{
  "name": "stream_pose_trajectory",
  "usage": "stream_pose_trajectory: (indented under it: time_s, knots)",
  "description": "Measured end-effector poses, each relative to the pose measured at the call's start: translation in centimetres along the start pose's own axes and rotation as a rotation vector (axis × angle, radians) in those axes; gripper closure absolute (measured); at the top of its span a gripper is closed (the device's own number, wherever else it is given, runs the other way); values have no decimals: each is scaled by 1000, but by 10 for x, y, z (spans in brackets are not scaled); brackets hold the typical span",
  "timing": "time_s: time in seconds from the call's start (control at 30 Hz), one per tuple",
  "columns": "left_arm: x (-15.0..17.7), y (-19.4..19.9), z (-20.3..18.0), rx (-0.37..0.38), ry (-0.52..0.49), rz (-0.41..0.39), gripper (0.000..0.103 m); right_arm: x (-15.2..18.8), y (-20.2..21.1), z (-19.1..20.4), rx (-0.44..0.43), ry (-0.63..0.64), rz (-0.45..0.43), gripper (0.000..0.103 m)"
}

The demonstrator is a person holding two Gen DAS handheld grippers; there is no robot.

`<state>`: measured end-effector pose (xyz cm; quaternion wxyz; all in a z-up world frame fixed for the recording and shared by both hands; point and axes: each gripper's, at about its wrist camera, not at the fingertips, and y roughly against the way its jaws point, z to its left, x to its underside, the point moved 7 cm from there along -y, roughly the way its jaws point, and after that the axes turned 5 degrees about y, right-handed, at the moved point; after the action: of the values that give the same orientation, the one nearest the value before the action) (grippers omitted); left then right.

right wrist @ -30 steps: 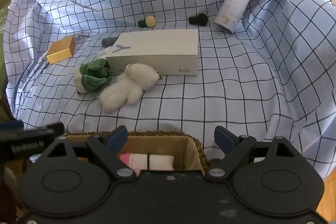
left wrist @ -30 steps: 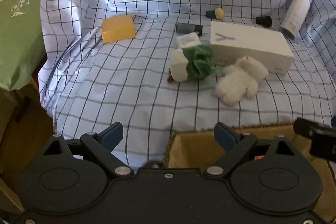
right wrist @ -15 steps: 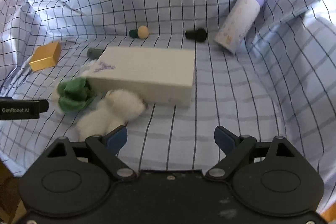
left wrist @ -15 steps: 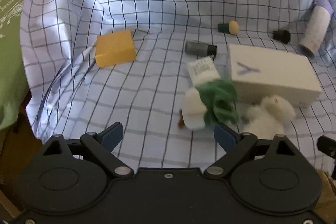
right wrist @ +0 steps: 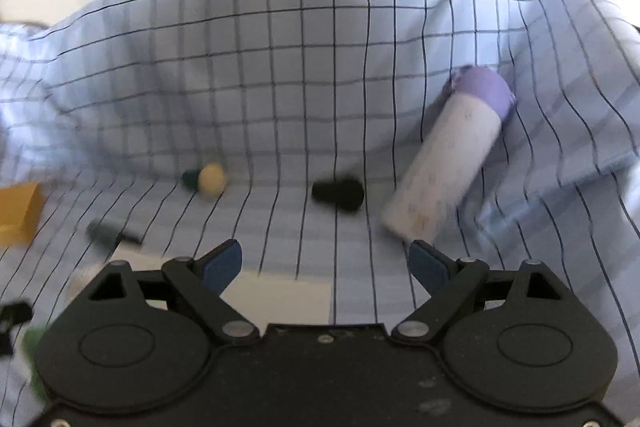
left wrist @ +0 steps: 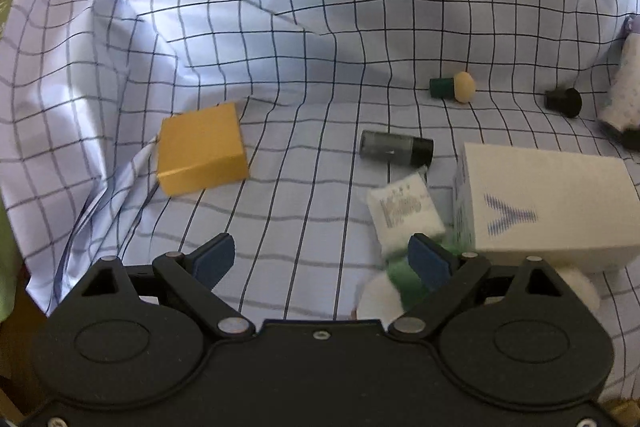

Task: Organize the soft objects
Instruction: 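Grasp the black rubber stopper with the right tool while the left lowers toward the glass vial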

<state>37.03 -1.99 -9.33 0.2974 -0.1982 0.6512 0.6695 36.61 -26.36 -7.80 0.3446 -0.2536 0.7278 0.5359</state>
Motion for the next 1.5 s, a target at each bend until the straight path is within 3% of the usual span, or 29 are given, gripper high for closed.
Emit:
stream_pose_trajectory:
  time_s: [0.1, 0.27, 0.67, 1.03, 1.07, 1.13, 1.27, 1.5]
  knots:
    - [-8, -9, -2, 2, -7, 0, 12, -20, -31, -1, 42, 0, 13, 12]
    - [-14, -24, -5, 6, -18, 14, 12, -38, -86, -4, 32, -58, 107, 12]
    - [-18, -49, -9, 22, -71, 44, 12, -43, -167, 0, 116, -20, 245, 13]
    - [-30, -60, 0, 18, -34, 59, 12, -46, -182, 5, 157, -10, 332, 20]
    - [-30, -61, 0, 17, -33, 60, 12, -46, -182, 6, 161, -7, 334, 22]
    - [-31, -62, 0, 13, -36, 60, 12, -46, -185, 9, 163, 4, 345, 46]
    - [-34, -63, -2, 15, -46, 56, 12, -45, -185, 16, 148, -9, 337, 47]
    - [-44, -70, -6, 30, -30, 69, 12, -44, -135, 27, 63, -123, 254, 47]
